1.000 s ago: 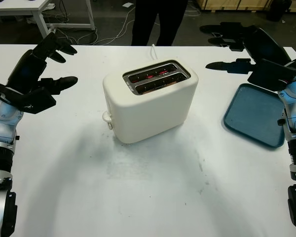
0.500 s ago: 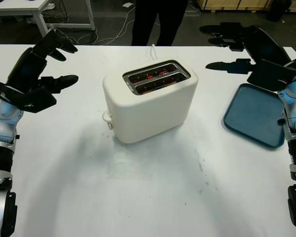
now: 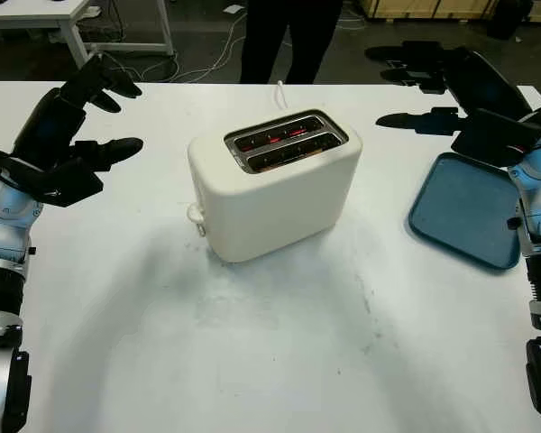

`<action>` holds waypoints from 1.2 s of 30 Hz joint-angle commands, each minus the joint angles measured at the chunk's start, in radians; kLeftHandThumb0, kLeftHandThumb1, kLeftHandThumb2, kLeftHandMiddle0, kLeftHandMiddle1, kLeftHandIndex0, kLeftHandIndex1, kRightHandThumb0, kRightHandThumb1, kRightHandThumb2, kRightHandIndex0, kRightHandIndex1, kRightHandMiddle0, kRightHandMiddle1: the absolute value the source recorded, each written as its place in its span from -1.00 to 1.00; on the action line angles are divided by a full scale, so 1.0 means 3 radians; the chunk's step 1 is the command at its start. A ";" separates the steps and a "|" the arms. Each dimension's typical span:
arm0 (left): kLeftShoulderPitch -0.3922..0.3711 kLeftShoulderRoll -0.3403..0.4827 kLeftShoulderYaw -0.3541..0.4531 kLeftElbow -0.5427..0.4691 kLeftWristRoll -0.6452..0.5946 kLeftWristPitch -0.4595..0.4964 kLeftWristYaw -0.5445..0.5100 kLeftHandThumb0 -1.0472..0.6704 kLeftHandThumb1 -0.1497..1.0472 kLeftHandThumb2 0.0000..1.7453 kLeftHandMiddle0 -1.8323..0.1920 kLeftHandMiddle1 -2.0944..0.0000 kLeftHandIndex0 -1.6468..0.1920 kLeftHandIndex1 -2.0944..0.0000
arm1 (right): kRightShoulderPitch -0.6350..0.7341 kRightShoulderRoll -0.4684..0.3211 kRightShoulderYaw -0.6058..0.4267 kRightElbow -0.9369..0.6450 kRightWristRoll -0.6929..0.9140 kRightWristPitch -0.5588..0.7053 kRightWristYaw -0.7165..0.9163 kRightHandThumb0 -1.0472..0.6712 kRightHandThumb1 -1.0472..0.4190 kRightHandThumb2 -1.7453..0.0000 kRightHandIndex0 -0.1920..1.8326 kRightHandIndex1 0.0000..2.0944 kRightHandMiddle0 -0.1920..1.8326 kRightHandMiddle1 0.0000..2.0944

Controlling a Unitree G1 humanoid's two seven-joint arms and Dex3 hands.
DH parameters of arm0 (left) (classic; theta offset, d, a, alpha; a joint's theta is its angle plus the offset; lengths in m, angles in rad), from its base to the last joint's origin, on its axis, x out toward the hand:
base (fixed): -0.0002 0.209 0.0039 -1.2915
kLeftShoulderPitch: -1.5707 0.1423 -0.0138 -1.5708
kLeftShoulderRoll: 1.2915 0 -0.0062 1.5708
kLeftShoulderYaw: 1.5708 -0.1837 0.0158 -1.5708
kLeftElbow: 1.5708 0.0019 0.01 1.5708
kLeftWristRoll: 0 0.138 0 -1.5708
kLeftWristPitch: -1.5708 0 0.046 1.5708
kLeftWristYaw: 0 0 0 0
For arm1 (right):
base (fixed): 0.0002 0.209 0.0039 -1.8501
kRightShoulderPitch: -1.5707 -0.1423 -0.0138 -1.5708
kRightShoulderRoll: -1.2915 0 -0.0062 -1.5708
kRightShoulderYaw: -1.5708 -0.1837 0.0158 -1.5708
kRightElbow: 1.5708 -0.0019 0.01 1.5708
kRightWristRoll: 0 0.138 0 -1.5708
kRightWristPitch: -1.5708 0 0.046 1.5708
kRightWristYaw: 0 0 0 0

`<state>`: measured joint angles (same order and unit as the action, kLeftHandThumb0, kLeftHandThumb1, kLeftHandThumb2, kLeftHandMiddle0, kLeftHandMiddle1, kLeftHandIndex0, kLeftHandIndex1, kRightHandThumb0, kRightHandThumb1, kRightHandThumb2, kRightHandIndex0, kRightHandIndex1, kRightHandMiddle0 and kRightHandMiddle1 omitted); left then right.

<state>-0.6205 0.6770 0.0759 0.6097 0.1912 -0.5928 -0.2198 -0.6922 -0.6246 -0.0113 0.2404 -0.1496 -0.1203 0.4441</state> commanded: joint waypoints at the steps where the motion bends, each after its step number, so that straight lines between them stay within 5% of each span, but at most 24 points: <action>1: 0.0029 -0.0006 0.0010 -0.0014 -0.0047 0.0016 -0.0014 -1.00 0.79 -0.46 0.81 -0.47 0.79 -0.29 | 0.0006 0.0011 -0.0006 -0.0042 0.0008 0.0022 -0.0013 -0.13 -0.72 1.00 -0.28 -1.00 -0.31 -1.00; 36: 0.0040 -0.0013 0.0011 -0.0037 -0.0040 0.0024 -0.0004 -1.00 0.79 -0.46 0.81 -0.49 0.79 -0.31 | 0.0000 0.0015 -0.0005 -0.0044 0.0023 0.0032 -0.0013 -0.11 -0.72 1.00 -0.28 -1.00 -0.32 -1.00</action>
<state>-0.6198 0.6769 0.0759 0.5997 0.1912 -0.5835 -0.2224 -0.6921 -0.6246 -0.0113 0.2398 -0.1451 -0.1200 0.4441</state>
